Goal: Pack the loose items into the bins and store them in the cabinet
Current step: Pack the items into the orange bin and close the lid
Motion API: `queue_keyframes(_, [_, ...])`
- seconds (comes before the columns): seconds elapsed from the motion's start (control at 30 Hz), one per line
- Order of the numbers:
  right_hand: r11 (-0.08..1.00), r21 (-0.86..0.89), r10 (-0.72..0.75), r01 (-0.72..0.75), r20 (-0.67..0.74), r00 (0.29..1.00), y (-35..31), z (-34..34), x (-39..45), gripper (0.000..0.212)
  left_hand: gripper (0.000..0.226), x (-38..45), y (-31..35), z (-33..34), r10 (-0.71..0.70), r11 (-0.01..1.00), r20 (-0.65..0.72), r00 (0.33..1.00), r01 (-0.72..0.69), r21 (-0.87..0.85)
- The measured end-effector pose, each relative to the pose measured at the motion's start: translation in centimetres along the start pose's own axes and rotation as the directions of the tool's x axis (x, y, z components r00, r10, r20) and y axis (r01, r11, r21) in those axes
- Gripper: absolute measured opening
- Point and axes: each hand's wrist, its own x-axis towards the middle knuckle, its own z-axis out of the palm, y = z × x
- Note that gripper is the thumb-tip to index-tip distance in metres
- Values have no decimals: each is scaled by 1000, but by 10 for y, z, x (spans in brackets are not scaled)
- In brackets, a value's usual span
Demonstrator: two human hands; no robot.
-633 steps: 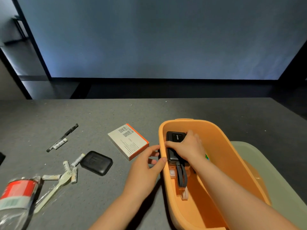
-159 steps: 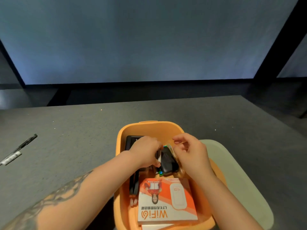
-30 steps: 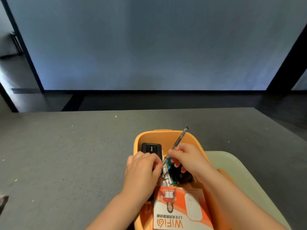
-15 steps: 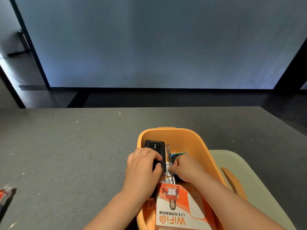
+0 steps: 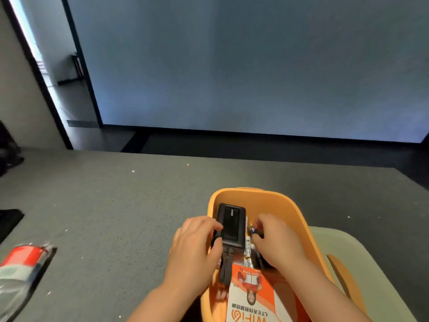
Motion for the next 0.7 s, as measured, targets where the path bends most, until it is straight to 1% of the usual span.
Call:
queue_keyframes(0.07, [993, -34, -112, 111, -47, 993, -15, -8, -6, 14, 18, -14, -14, -18, -61, 998, -68, 996, 60, -9])
queue_keyframes(0.13, [971, -18, -239, 238, -88, 967, -42, -14, -16, 23, 23, -27, -33, -40, -122, 992, -147, 982, 124, 7])
queue_keyframes(0.2, [923, 83, -366, 375, -107, 924, -83, -13, -32, 24, 32, -40, -53, -67, -186, 980, -231, 955, 198, 28])
queue_keyframes(0.3, [830, 232, -510, 507, -54, 859, -151, 5, -62, 23, 32, -59, -88, -115, -270, 953, -326, 906, 301, 48])
queue_keyframes(0.4, [755, 327, -611, 569, 35, 791, -207, 42, -85, 21, 32, -83, -129, -158, -356, 917, -362, 862, 396, 42])
queue_keyframes(0.47, [743, 334, -644, 580, 120, 755, -238, 69, -93, 21, 28, -101, -156, -179, -417, 887, -358, 835, 460, 42])
queue_keyframes(0.57, [765, 320, -634, 559, 223, 740, -281, 102, -97, 22, 18, -126, -192, -205, -491, 845, -357, 794, 534, 24])
queue_keyframes(0.6, [768, 322, -632, 554, 241, 737, -296, 110, -97, 20, 16, -133, -205, -213, -513, 834, -352, 783, 552, 11])
queue_keyframes(0.7, [772, 325, -628, 546, 254, 736, -336, 131, -92, 19, 19, -145, -245, -238, -547, 814, -344, 763, 581, -5])
